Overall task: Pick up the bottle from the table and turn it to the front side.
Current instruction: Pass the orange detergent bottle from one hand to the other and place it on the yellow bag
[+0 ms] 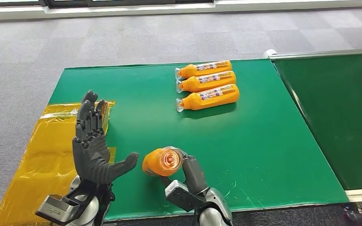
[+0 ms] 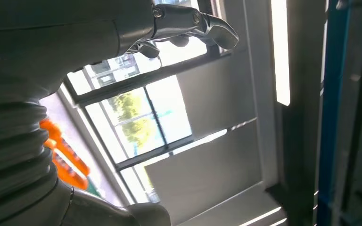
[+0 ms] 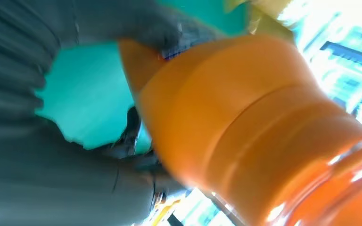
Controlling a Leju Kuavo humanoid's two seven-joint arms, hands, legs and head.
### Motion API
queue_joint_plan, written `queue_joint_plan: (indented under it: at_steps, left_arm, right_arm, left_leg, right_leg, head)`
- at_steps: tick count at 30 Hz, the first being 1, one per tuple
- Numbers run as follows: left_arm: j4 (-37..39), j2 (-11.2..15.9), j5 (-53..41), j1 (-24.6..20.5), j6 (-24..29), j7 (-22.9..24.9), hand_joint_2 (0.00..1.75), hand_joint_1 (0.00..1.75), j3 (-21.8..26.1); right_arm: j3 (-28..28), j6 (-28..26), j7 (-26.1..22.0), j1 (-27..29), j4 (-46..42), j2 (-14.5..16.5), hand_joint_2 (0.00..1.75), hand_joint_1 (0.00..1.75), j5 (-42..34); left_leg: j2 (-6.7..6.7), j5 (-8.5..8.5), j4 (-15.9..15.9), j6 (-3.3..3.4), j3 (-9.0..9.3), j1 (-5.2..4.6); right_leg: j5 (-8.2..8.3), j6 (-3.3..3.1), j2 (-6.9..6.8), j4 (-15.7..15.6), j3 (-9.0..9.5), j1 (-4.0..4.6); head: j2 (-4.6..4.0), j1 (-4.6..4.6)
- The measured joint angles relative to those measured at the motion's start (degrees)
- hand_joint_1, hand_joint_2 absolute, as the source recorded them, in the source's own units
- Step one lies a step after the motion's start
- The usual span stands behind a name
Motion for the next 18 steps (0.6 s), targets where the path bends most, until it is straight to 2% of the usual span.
queue_joint_plan:
  at_steps: [2,5,18]
  left_arm:
    - [2.4,0.2,-1.5,-0.4,-1.7,0.0,1.75,0.0,0.0]
    - [4.9,0.5,-2.3,-0.7,-2.9,0.0,1.75,0.0,0.0]
    - [8.3,0.8,-5.2,-0.6,-3.7,0.1,1.75,0.0,0.0]
  right_arm:
    - [0.0,4.7,-3.8,0.6,-0.9,-0.1,1.75,1.75,-5.4]
    - [-0.3,7.4,-5.8,1.2,-2.4,-0.7,1.75,1.75,-9.3]
    - [-1.4,8.3,-5.9,1.7,-3.9,-1.5,1.75,1.75,-9.6]
  left_leg:
    - [0.0,0.0,0.0,0.0,-0.02,0.0]
    - [0.0,-0.01,0.0,0.0,-0.02,0.0]
    - [0.0,-0.02,0.0,-0.01,-0.05,0.0]
  right_leg:
    - [0.0,0.0,0.01,0.0,-0.02,0.0]
    - [0.0,0.0,0.03,0.0,-0.03,0.0]
    - [0.0,0.0,0.03,0.0,-0.05,0.01]
  head:
    - [0.0,0.0]
    - [0.0,0.01]
    - [0.0,0.0]
